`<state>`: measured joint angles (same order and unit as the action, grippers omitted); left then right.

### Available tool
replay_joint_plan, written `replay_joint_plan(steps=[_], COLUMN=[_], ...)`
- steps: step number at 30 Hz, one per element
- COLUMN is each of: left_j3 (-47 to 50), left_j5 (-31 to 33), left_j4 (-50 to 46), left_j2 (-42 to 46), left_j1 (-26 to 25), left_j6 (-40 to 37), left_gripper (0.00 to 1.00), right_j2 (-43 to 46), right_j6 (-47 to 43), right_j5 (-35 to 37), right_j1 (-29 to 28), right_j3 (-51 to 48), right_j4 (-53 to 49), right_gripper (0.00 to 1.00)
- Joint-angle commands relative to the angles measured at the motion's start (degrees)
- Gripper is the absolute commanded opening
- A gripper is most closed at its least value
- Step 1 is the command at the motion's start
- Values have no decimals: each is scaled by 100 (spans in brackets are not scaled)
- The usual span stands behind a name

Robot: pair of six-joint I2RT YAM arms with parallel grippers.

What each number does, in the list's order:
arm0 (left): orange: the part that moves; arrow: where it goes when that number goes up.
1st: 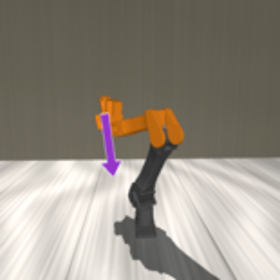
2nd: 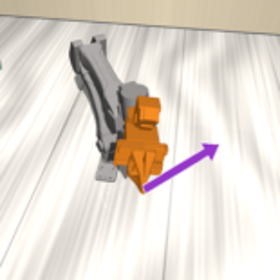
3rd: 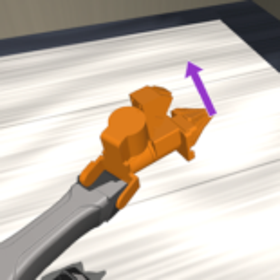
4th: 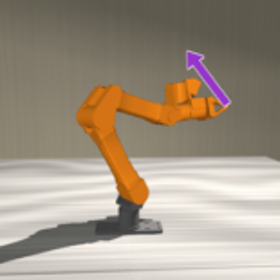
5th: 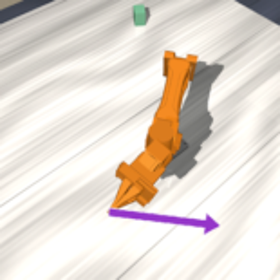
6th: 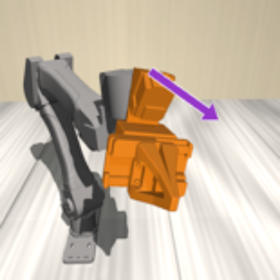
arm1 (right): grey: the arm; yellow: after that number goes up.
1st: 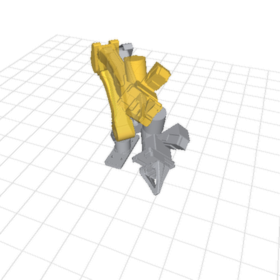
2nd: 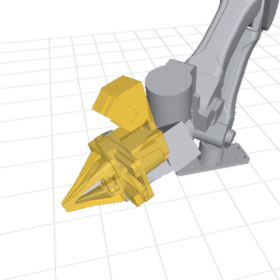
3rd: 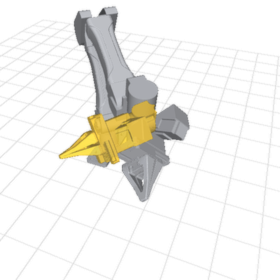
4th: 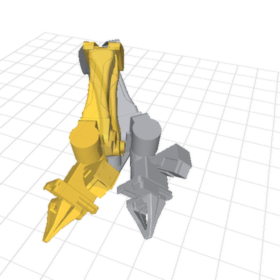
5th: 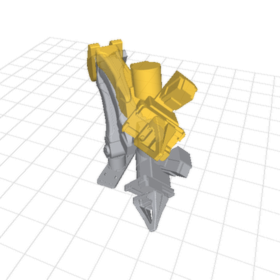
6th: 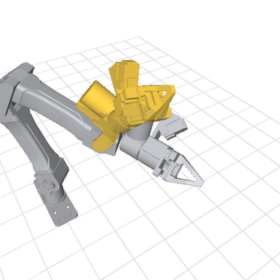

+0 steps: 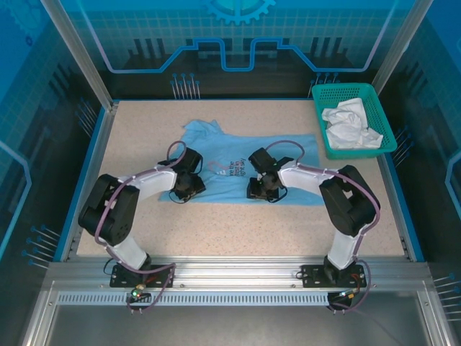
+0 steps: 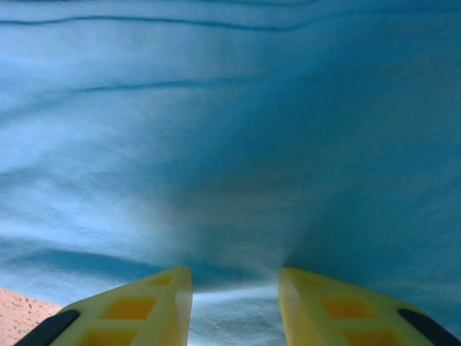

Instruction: Fold and stack the t-shirts

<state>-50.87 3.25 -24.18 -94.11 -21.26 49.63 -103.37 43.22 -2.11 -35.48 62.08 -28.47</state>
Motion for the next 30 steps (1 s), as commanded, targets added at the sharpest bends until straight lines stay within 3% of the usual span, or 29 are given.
replay_joint_plan(steps=[1,8,18,25,30], left_j3=[526,1339,2313,2665,2259], left_j5=[124,-76,-44,-43,-114], left_j4=[-96,-207,-954,-1625,-1884], left_j2=[550,1247,2957,4376,4689], left_j1=[175,209,245,242,242], left_j6=[99,114,372,685,526], left_gripper=[43,43,44,45,47], right_j2=[-23,146,452,915,1378], right_j6=[273,519,533,245,31], right_j5=[115,434,782,698,714], right_j1=[-308,-1039,-1821,-1962,-1962], right_j3=[-216,-626,-880,-988,-746], right_j4=[-65,-144,-506,-586,-514], right_gripper=[40,44,46,51,58])
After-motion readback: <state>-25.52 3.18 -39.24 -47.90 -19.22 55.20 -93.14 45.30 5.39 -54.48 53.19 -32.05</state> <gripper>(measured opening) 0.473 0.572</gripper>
